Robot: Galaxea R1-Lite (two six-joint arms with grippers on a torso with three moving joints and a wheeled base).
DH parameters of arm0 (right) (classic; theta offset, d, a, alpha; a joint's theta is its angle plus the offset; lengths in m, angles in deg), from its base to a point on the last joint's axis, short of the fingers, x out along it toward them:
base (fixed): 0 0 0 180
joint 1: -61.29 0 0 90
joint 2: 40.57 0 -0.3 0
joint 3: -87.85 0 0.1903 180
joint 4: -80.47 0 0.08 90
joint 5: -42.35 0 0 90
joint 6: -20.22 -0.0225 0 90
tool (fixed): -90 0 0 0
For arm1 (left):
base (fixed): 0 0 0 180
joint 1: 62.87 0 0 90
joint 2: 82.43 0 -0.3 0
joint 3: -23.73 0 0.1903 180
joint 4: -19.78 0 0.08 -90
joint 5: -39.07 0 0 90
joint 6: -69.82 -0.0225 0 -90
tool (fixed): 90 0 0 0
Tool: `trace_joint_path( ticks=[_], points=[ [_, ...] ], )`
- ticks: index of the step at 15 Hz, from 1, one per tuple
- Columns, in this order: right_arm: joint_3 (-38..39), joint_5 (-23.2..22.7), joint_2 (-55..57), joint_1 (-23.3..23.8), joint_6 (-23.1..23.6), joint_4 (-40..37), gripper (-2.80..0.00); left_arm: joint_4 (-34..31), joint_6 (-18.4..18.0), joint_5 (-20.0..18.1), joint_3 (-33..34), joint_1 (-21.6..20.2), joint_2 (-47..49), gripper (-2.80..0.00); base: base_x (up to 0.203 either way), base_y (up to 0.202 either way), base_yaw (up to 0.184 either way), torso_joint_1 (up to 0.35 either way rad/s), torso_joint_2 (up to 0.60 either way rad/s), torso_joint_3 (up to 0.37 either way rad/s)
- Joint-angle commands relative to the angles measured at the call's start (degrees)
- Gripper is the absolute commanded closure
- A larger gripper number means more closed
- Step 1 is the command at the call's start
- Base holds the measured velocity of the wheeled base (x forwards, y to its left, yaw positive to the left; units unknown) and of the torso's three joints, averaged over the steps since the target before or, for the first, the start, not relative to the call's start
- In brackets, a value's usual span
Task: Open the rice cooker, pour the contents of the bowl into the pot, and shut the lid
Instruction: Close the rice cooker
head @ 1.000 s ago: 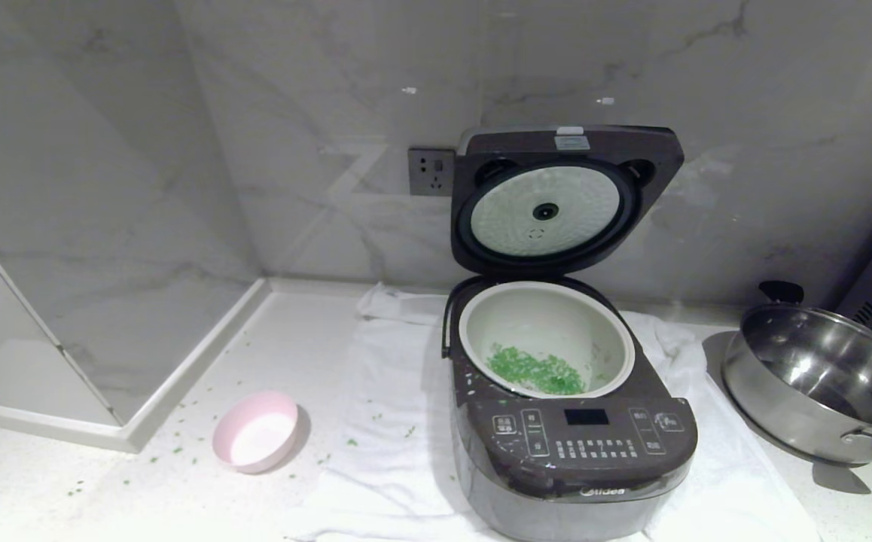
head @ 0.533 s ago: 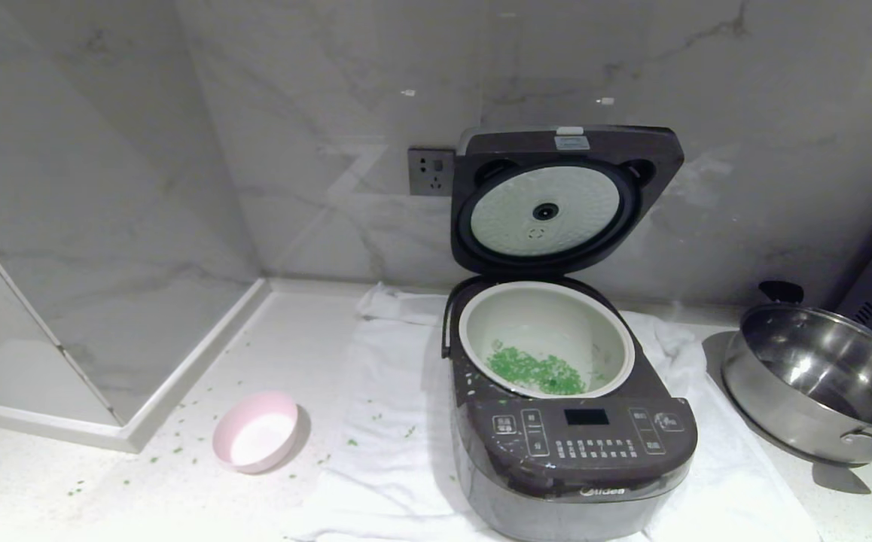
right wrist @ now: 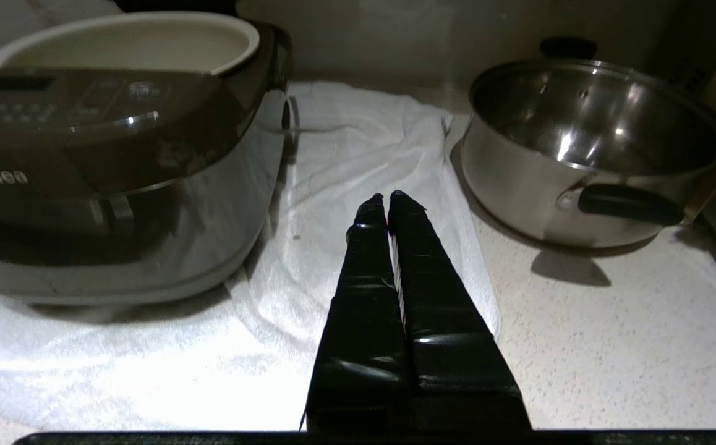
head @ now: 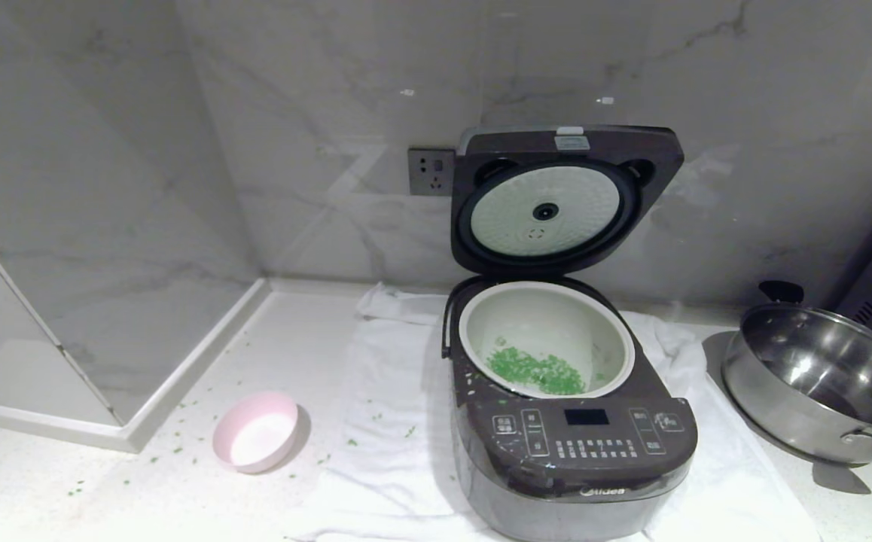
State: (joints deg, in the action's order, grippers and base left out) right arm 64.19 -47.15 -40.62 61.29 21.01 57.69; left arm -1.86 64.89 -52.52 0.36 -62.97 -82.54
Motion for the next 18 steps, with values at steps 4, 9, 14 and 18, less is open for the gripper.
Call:
trace_joint_path(
  ticks=[4,9,14,18],
  points=[
    [-15.6,-0.4,9.7,0.0,0.3,-1.5,0.0,0.2,2.2,-0.2,0.8,-0.1,0.1,0.0,0.0,0.0,0.0,0.0,0.0,0.0],
    [-36.7,-5.1,35.7,0.0,0.3,2.1,0.0,0.2,2.2,-0.2,0.8,0.0,0.0,0.0,0.0,0.0,0.0,0.0,0.0,0.0],
    [-55.8,-7.0,60.5,-2.1,-0.3,6.1,0.0,0.1,2.5,0.1,0.8,0.0,0.1,0.0,0.0,0.0,0.0,0.0,0.0,0.0],
    [-69.4,-7.2,73.6,-3.3,-0.9,7.1,0.0,0.1,2.5,0.1,0.8,0.0,0.0,0.0,0.0,0.0,0.0,0.0,0.0,0.0]
  ],
)
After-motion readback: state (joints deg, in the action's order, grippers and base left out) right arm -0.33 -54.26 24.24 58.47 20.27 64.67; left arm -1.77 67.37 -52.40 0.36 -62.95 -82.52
